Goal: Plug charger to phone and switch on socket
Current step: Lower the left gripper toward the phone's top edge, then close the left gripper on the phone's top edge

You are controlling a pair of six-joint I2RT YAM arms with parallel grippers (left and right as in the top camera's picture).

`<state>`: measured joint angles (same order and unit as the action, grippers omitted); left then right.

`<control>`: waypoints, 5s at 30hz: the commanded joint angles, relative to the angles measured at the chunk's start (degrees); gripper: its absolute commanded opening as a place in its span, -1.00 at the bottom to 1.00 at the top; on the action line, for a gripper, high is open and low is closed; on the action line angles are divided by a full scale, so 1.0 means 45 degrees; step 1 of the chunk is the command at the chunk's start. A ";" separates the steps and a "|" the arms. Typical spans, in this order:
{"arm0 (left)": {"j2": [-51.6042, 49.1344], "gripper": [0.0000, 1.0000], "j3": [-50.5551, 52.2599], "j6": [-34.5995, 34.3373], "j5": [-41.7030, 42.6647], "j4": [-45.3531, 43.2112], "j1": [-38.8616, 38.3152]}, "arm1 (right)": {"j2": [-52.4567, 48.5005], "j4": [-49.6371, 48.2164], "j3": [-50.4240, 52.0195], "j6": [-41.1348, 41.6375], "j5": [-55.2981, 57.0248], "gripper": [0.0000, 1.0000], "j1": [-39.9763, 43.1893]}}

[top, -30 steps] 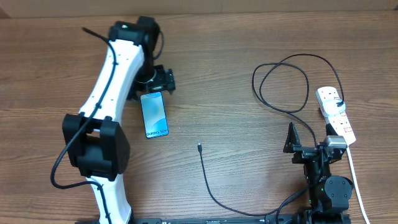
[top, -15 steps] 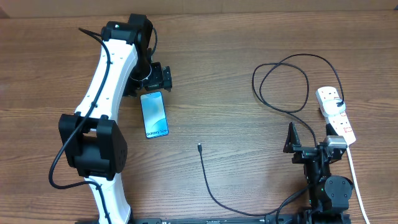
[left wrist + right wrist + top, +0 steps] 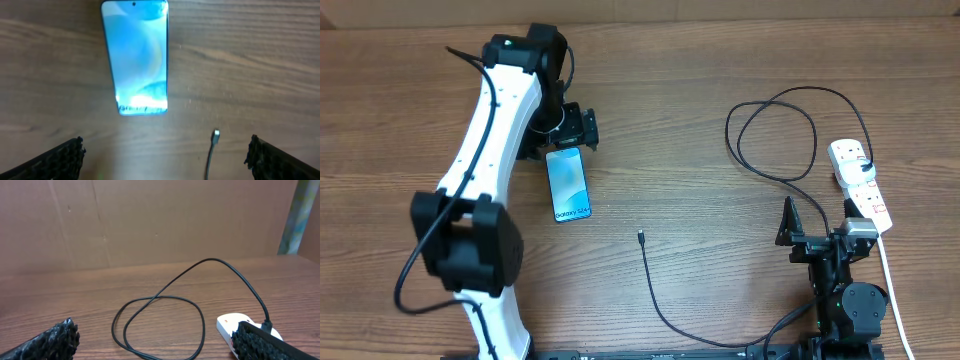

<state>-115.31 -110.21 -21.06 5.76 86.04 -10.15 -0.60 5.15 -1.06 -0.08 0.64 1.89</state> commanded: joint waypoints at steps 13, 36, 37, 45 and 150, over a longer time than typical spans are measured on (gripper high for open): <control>0.3628 0.99 0.2205 -0.1093 -0.0559 -0.1030 -0.0209 | 0.0049 -0.0092 0.0136 -0.0092 0.0112 1.00 0.0024; -0.0199 0.99 0.2875 -0.1049 -0.0680 -0.2812 -0.0223 | 0.0049 -0.0092 0.0136 -0.0092 0.0112 1.00 0.0024; -0.0204 0.99 0.2890 -0.1054 -0.0928 -0.2778 -0.0170 | 0.0049 -0.0092 0.0136 -0.0092 0.0112 1.00 0.0024; -0.0209 0.99 0.3395 -0.1656 -0.0602 -0.3453 0.0272 | 0.0049 -0.0092 0.0136 -0.0092 0.0112 1.00 0.0024; -0.0287 0.99 0.8072 -0.0078 -0.1603 -0.8835 0.0063 | 0.0049 -0.0092 0.0136 -0.0092 0.0112 1.00 0.0024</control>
<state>-115.46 -76.38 -21.02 -0.80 47.42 -9.76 -0.60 5.13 -1.06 -0.08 0.67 1.89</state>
